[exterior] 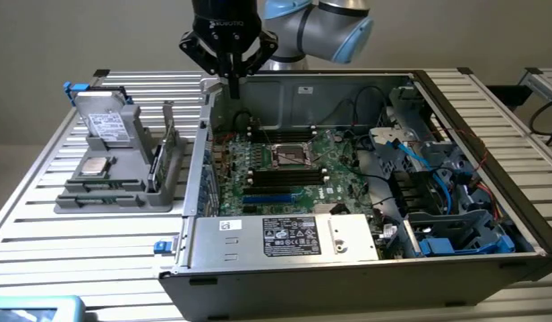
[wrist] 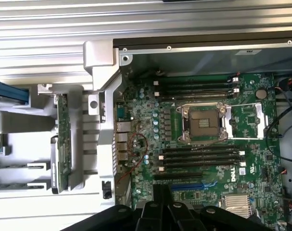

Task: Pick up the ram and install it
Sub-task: 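Reach for the ram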

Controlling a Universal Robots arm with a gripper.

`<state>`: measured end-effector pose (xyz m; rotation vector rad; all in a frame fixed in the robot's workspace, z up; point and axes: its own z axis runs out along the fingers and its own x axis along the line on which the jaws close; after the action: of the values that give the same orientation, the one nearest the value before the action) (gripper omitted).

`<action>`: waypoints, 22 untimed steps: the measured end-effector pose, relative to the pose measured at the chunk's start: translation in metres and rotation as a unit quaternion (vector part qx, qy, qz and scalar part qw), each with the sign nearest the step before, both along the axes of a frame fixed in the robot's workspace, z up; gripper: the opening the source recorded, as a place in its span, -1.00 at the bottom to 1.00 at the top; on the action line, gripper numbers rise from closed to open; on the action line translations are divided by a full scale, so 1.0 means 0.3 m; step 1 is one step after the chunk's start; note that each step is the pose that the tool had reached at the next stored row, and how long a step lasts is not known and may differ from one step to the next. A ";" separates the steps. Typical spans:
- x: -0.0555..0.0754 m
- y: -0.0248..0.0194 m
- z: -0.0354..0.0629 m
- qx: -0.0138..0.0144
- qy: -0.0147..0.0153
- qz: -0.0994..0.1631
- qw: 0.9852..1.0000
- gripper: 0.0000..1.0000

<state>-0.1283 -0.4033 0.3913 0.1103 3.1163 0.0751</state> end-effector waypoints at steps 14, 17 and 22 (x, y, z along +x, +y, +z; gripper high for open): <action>-0.202 -0.029 -0.020 0.000 -0.001 0.000 1.000 -0.79; -0.248 -0.031 -0.036 0.000 -0.001 0.000 1.000 -0.79; -0.324 -0.038 -0.064 0.000 -0.001 0.000 1.000 -0.79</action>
<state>-0.2255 -0.4147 0.3722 0.1102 3.1152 0.0751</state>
